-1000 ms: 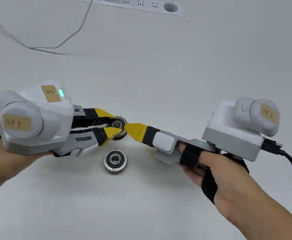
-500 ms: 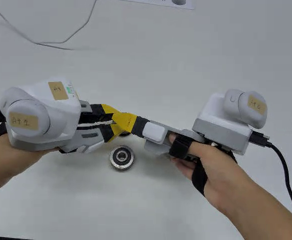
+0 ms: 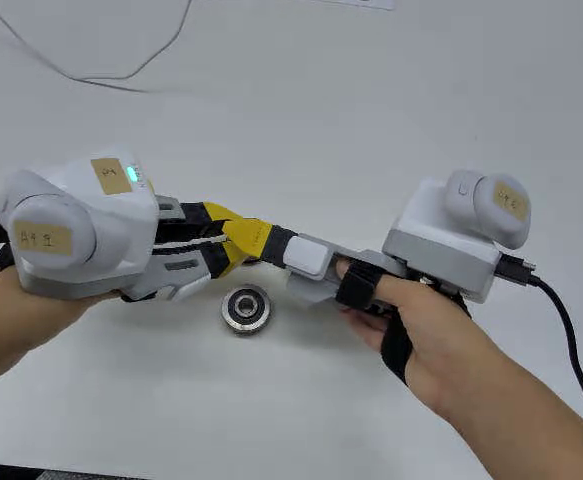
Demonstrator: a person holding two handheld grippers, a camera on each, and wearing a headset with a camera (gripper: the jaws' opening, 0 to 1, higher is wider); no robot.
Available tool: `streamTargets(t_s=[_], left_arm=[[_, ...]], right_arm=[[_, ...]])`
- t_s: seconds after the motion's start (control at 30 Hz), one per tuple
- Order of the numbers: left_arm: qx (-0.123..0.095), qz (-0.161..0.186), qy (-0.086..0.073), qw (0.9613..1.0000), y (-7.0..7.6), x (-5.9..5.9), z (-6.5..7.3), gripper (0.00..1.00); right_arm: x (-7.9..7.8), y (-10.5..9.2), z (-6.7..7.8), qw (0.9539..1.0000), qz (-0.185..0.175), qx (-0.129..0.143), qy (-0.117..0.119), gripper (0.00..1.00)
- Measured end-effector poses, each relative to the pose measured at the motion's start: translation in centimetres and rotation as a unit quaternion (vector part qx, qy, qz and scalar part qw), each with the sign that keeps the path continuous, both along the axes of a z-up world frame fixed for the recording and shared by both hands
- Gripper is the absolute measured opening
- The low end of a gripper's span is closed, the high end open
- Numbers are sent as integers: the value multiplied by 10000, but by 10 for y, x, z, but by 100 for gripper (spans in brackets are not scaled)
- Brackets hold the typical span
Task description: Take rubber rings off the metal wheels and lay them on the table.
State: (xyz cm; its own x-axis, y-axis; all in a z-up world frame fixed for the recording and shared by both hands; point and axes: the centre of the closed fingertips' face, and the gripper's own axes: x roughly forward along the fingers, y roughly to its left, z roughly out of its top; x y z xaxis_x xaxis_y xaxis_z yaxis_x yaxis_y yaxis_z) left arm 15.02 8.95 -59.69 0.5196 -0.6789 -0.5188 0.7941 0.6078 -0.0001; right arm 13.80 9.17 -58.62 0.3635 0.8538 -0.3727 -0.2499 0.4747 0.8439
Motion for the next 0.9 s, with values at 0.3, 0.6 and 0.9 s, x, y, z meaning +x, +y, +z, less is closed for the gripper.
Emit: streamTargets(t_s=[0.3, 0.6, 0.9], left_arm=[[13, -6, 4, 10000, 0, 0, 0, 13], [18, -12, 19, 10000, 1, 0, 0, 13], [12, -19, 24, 10000, 1, 0, 0, 13]], right_arm=[[0, -4, 0, 10000, 30, -10, -27, 40], [4, -2, -4, 10000, -58, -12, 1, 38], [6, -8, -7, 9999, 3, -118, -48, 29]])
